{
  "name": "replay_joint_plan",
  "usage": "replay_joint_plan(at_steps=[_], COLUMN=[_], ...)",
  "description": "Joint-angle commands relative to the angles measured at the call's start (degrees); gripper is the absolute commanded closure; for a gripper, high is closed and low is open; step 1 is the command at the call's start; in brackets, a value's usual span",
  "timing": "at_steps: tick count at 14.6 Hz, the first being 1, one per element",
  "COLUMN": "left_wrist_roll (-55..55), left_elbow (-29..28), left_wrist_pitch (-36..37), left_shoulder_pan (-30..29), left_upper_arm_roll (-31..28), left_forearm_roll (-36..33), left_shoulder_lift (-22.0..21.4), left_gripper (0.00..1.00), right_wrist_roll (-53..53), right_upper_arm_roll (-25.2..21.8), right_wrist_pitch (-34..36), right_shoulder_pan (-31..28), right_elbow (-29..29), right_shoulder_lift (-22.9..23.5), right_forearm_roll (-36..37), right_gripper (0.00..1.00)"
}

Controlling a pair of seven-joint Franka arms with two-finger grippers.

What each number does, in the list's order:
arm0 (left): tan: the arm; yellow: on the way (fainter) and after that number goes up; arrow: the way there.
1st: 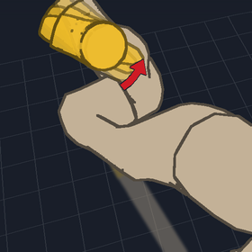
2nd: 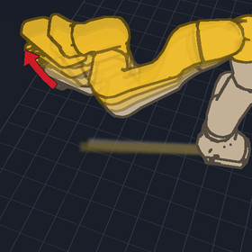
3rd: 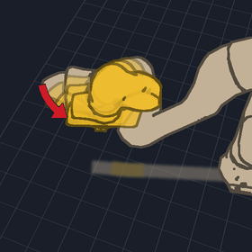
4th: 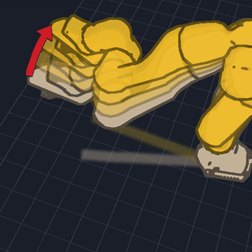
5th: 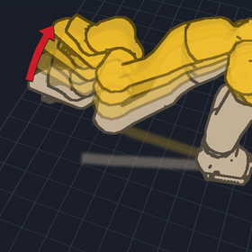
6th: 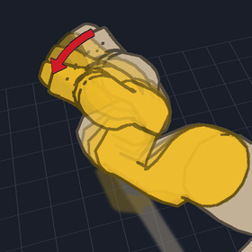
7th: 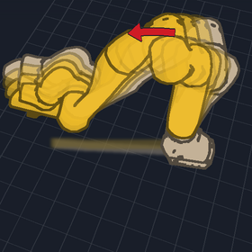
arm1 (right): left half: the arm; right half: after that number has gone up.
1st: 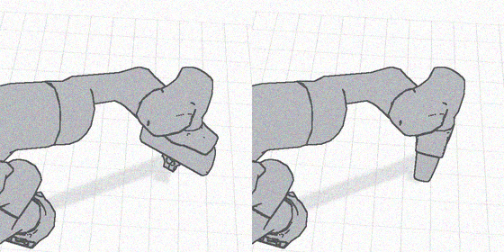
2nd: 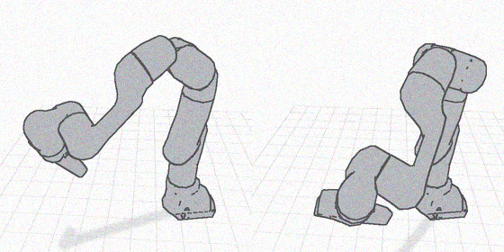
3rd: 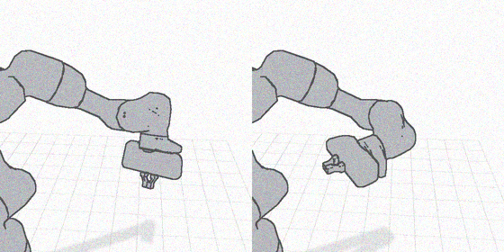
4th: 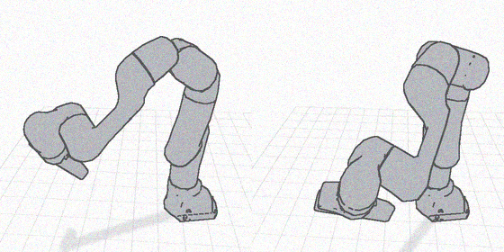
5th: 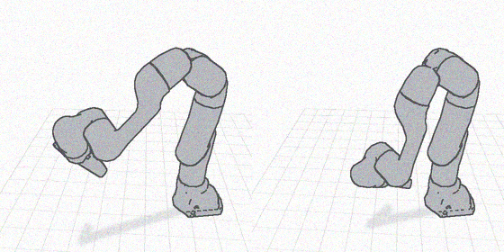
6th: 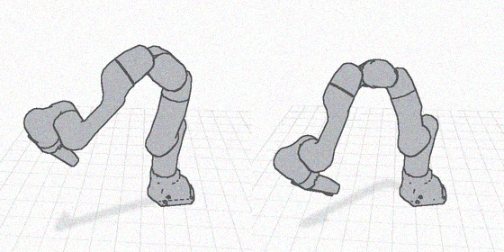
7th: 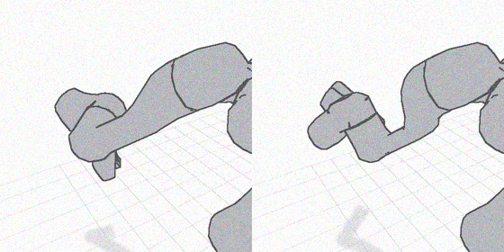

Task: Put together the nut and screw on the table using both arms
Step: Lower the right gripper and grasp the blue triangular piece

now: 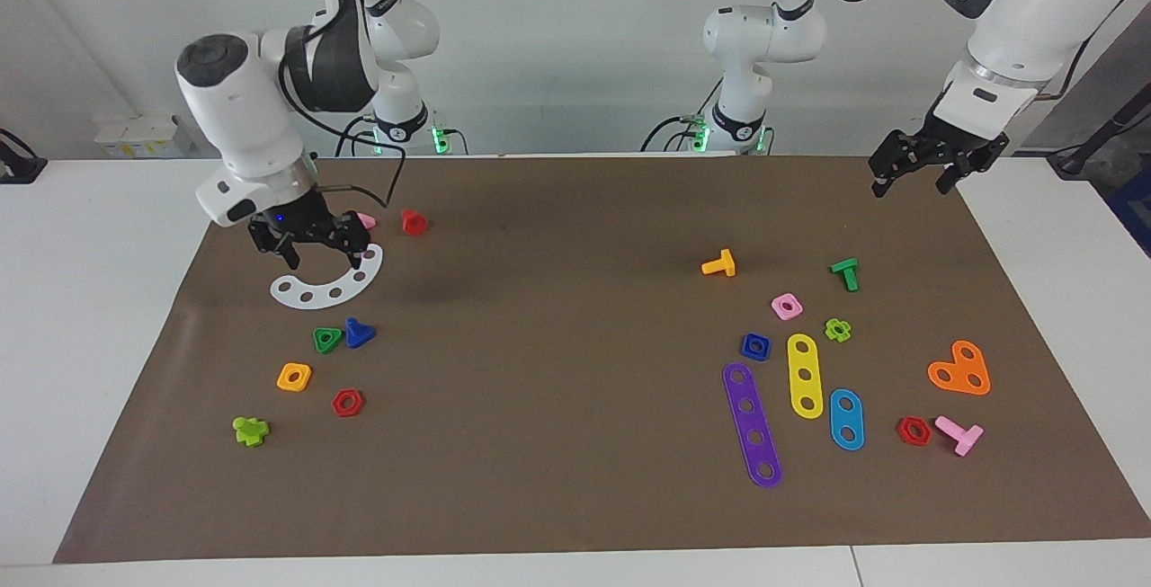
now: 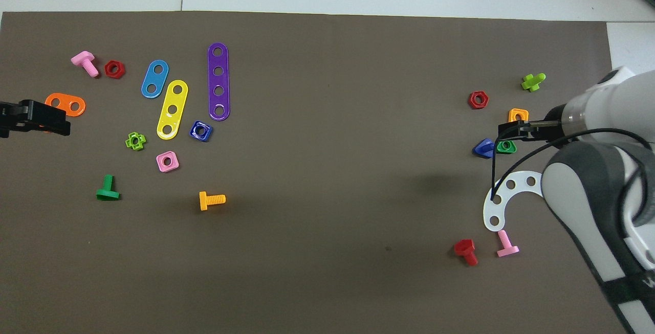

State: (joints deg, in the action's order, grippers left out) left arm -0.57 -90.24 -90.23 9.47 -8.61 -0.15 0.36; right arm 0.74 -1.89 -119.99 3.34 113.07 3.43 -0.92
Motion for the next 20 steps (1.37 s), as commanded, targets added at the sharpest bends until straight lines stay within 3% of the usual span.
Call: replay_joint_plan(at_steps=[1,4,6,12,20], left_wrist_roll=[0.66,0.66,0.66,0.66,0.66], left_elbow=[-2.05,-2.05,-2.05,-2.05,-2.05], left_wrist_pitch=[-1.09,-1.09,-1.09,-1.09,-1.09], left_shoulder_pan=[-0.15,-0.15,-0.15,-0.15,-0.15], left_upper_arm_roll=[0.35,0.35,0.35,0.35,0.35], left_forearm_roll=[-1.16,-1.16,-1.16,-1.16,-1.16], left_shoulder_lift=[-1.77,-1.77,-1.77,-1.77,-1.77], left_gripper=[0.00,0.00,0.00,0.00,0.00], right_wrist_roll=[-6.71,-11.09,-15.31,-20.87,-21.22], right_upper_arm_roll=[0.22,0.22,0.13,0.13,0.13], right_wrist_pitch=[-7.42,-17.44,-19.40,-21.50,-22.57], right_shoulder_pan=[-0.44,-1.06,-1.24,-2.38,-2.29], right_elbow=[2.57,8.38,9.53,10.76,11.56], right_shoulder_lift=[4.39,6.49,7.73,8.43,8.61], right_forearm_roll=[-1.72,-3.21,-6.19,-6.91,-6.91], right_gripper=[0.00,0.00,0.04,0.57,0.67])
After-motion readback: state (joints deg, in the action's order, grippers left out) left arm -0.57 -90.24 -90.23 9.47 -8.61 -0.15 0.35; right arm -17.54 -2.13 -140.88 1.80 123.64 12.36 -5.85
